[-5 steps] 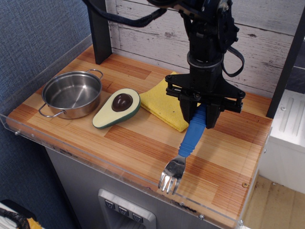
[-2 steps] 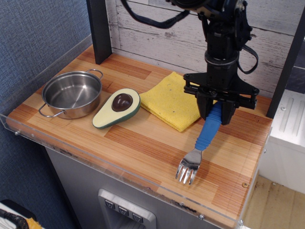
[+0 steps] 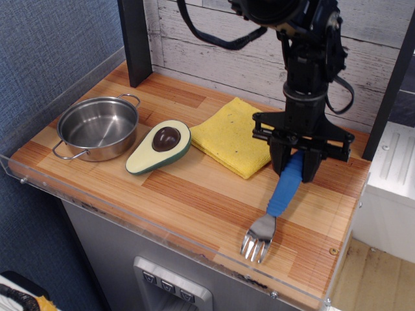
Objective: Move the blue spoon to the lower left edge of table
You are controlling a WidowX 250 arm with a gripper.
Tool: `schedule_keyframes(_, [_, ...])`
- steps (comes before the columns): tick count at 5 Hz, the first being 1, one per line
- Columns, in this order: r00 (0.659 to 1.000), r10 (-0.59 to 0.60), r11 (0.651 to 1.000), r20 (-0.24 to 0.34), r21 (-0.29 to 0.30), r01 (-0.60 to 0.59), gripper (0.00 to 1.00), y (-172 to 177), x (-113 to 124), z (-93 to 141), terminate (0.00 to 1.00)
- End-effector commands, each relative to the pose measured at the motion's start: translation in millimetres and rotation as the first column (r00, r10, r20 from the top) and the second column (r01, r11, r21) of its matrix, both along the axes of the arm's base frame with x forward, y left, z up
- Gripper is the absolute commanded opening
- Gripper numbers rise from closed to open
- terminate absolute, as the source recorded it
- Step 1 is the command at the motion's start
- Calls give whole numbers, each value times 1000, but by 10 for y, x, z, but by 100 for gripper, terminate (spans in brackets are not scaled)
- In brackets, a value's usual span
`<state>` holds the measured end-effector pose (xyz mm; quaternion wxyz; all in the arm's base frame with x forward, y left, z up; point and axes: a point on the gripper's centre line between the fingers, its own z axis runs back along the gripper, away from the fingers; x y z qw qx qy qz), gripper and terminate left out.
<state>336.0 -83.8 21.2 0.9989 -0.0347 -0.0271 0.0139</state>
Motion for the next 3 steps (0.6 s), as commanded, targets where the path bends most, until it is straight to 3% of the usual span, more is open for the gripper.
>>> schedule_keyframes(1, [1000, -5, 1000, -2, -5, 5, 100, -52, -45, -5, 0])
schedule_keyframes(2, [998, -20, 1000, 61, 15, 19, 100, -77, -82, 221, 0])
schedule_keyframes(3, [984, -38, 999, 176, 42, 31, 100, -81, -156, 713, 0])
